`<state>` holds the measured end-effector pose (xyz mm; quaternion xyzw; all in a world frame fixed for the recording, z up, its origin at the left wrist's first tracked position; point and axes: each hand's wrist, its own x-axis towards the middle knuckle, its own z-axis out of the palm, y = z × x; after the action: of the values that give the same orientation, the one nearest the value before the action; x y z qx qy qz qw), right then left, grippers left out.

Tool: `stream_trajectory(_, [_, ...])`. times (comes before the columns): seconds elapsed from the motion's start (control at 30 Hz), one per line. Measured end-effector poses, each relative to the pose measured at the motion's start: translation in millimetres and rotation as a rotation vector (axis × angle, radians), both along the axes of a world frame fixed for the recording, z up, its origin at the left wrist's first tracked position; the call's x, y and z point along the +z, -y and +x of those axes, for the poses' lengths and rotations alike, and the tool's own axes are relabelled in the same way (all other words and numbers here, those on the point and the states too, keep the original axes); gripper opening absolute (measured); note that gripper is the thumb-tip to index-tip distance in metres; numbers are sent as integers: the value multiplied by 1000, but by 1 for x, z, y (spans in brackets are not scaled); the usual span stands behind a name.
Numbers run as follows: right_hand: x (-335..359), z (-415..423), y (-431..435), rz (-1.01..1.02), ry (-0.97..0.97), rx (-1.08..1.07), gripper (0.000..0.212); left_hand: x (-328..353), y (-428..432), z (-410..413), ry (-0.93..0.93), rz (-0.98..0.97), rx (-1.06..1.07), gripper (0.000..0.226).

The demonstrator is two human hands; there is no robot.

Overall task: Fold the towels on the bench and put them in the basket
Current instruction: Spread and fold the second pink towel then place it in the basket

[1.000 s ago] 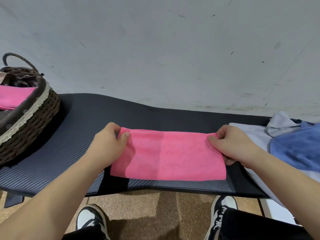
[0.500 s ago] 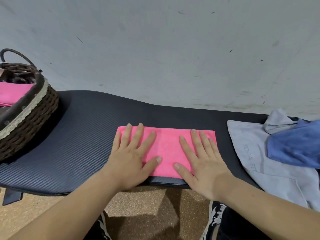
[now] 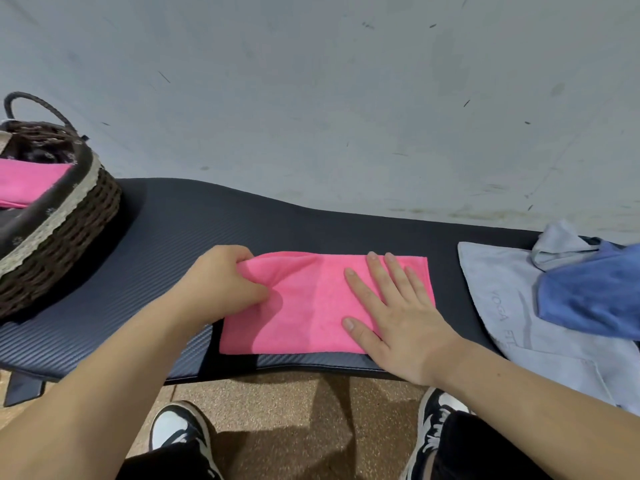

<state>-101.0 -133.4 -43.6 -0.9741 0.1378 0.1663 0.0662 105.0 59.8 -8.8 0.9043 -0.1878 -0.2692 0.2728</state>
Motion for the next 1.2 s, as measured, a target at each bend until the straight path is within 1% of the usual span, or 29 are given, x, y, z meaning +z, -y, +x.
stream_trajectory(0.1, [0, 0, -3, -8, 2, -11, 78, 11, -6, 2, -147, -145, 92, 18])
stream_trajectory(0.17, [-1, 0, -6, -6, 25, -12, 78, 18, -9, 3, -298, -211, 139, 23])
stream_trajectory(0.2, [-1, 1, -6, -3, 31, -6, 75, 20, -10, 3, -370, -203, 157, 27])
stream_trajectory(0.3, [-1, 4, -9, 15, 38, 35, 73, 22, -16, 5, -511, -141, 218, 23])
stream_trajectory(0.37, [1, 6, -8, 48, 83, 39, 75, 22, -21, 6, -521, -160, 259, 25])
stream_trajectory(0.4, [4, 8, -6, 44, 142, 32, 74, 24, -22, 6, -514, -188, 271, 24])
stream_trajectory(0.43, [6, 9, -3, 15, 223, 15, 72, 27, -22, 6, -510, -223, 279, 22])
stream_trajectory(0.5, [12, 11, 5, -111, 382, -33, 59, 34, -21, 4, -500, -289, 285, 19])
stream_trajectory(0.53, [15, 12, 10, -137, 392, -53, 56, 38, -19, 2, -489, -317, 285, 18])
stream_trajectory(0.57, [18, 12, 14, -104, 367, -80, 54, 42, -16, -1, -475, -342, 281, 17])
stream_trajectory(0.63, [19, 11, 20, 92, 302, -179, 53, 48, -8, -8, -448, -379, 249, 17])
stream_trajectory(0.7, [17, 9, 25, 315, 339, -277, 48, 54, 6, -18, -420, -409, 212, 17])
stream_trajectory(0.73, [16, 9, 28, 421, 368, -327, 42, 55, 15, -23, -395, -420, 198, 19])
stream_trajectory(0.83, [18, 11, 43, 765, 439, -553, 17, 52, 49, -44, -355, -431, 129, 22])
stream_trajectory(0.9, [24, 11, 54, 939, 432, -680, 20, 45, 74, -61, -369, -417, 86, 14])
stream_trajectory(1.0, [26, 8, 63, 1041, 408, -754, 28, 34, 107, -83, -386, -381, 10, 9])
stream_trajectory(1.07, [23, 8, 65, 1086, 394, -774, 31, 27, 121, -94, -380, -360, -46, 12])
stream_trajectory(1.13, [22, 8, 65, 1091, 394, -773, 38, 21, 129, -100, -347, -286, -146, 21])
stream_trajectory(1.2, [21, 8, 64, 1077, 404, -763, 44, 18, 130, -102, -325, -225, -213, 20])
